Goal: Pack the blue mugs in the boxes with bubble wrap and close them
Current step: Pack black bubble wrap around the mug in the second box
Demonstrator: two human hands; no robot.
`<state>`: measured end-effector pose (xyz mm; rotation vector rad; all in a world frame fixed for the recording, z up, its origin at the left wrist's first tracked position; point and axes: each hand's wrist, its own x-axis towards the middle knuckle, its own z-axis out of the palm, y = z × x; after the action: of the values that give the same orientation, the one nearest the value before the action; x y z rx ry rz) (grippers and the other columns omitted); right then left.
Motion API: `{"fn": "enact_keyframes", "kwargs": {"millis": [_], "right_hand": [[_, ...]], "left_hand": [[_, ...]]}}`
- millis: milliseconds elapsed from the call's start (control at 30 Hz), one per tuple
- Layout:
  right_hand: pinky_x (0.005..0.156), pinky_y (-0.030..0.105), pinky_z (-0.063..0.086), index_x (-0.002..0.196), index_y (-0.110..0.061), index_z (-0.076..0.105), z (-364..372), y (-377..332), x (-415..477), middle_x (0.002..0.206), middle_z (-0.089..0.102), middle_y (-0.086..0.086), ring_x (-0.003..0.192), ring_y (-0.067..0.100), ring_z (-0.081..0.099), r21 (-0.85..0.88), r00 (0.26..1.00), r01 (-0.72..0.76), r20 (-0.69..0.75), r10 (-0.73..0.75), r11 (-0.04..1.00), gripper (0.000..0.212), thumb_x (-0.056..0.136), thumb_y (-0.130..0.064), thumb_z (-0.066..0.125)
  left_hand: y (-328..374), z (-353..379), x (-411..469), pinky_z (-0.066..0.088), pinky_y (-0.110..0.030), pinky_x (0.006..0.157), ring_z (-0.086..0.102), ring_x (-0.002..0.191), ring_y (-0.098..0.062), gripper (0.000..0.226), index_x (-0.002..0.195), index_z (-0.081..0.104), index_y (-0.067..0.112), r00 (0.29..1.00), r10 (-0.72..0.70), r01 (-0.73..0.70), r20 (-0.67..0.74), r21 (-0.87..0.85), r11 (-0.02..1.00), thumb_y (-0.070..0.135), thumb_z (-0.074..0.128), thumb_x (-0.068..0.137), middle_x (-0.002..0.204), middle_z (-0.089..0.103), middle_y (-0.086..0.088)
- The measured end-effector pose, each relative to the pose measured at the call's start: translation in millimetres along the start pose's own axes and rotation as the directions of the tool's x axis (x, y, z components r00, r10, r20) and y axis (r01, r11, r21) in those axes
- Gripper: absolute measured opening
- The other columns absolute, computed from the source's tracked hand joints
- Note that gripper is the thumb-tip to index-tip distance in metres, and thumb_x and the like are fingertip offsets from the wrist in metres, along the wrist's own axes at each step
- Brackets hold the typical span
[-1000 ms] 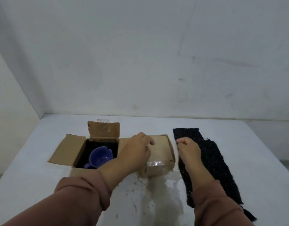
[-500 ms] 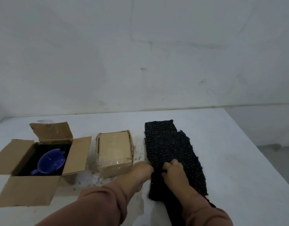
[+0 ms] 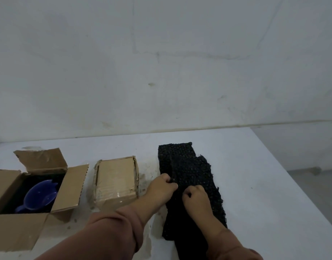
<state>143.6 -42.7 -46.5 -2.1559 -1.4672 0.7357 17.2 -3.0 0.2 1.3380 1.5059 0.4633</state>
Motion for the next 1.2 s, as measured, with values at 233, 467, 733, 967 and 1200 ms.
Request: {"fn": "enact_keyframes", "kwargs": {"millis": [233, 467, 733, 967, 1200], "right_hand": [[0.067, 0.034, 0.044, 0.075, -0.013, 0.056, -34, -17, 7, 0.085, 0.059, 0.005, 0.076, 0.022, 0.055, 0.378, 0.940, -0.156, -0.228, 0.255, 0.912, 0.008, 0.082, -0.015, 0.054], [0.066, 0.031, 0.043, 0.078, -0.016, 0.050, -44, -75, -1, 0.088, 0.054, 0.006, 0.079, 0.019, 0.052, 0.841, 0.973, -0.232, 0.207, 0.107, 0.489, 0.017, 0.085, -0.002, 0.055], [0.058, 0.011, 0.046, 0.115, -0.027, 0.061, -26, -180, -26, 0.101, 0.061, -0.009, 0.070, 0.002, 0.059, 0.687, 0.969, 0.120, 0.074, -0.234, 0.717, 0.043, 0.086, 0.005, 0.053], [0.069, 0.014, 0.036, 0.069, -0.029, 0.060, 14, -280, -56, 0.086, 0.044, -0.010, 0.086, 0.017, 0.050, 0.232, 0.858, 0.511, -0.207, -0.471, 0.828, 0.032, 0.079, 0.001, 0.055], [0.094, 0.036, 0.041, 0.074, -0.027, 0.065, 33, -360, -88, 0.090, 0.040, -0.018, 0.101, 0.014, 0.042, 0.200, 0.708, 0.704, -0.267, -0.653, 0.682, 0.018, 0.071, -0.012, 0.055]], "left_hand": [[32, -50, -19, 0.046, -0.036, 0.072, 0.059, 0.078, -0.026, 0.012, 0.087, 0.056, 0.009, 0.991, 0.098, 0.004, 0.096, -0.736, 0.677, 0.006, 0.044, 0.085, 0.084, 0.061, -0.013], [18, -142, -35, 0.047, -0.034, 0.066, 0.057, 0.070, -0.027, 0.013, 0.087, 0.056, 0.009, 0.998, 0.056, -0.067, -0.042, -0.797, 0.600, 0.010, 0.043, 0.087, 0.079, 0.060, -0.013], [-46, -248, -52, 0.048, -0.046, 0.087, 0.057, 0.101, -0.032, 0.026, 0.106, 0.049, 0.020, 0.903, 0.016, -0.220, -0.430, -0.430, 0.876, 0.008, 0.063, 0.087, 0.109, 0.052, -0.012], [-67, -321, -97, 0.037, -0.042, 0.103, 0.038, 0.121, -0.026, 0.056, 0.123, 0.049, 0.038, 0.860, 0.260, 0.011, -0.439, 0.525, 0.851, 0.051, 0.067, 0.071, 0.124, 0.038, 0.000], [-55, -356, -121, 0.043, -0.030, 0.091, 0.056, 0.114, -0.015, 0.037, 0.126, 0.049, 0.037, 0.885, 0.435, -0.306, -0.164, 0.500, 0.810, 0.034, 0.056, 0.090, 0.125, 0.060, 0.006]]}}
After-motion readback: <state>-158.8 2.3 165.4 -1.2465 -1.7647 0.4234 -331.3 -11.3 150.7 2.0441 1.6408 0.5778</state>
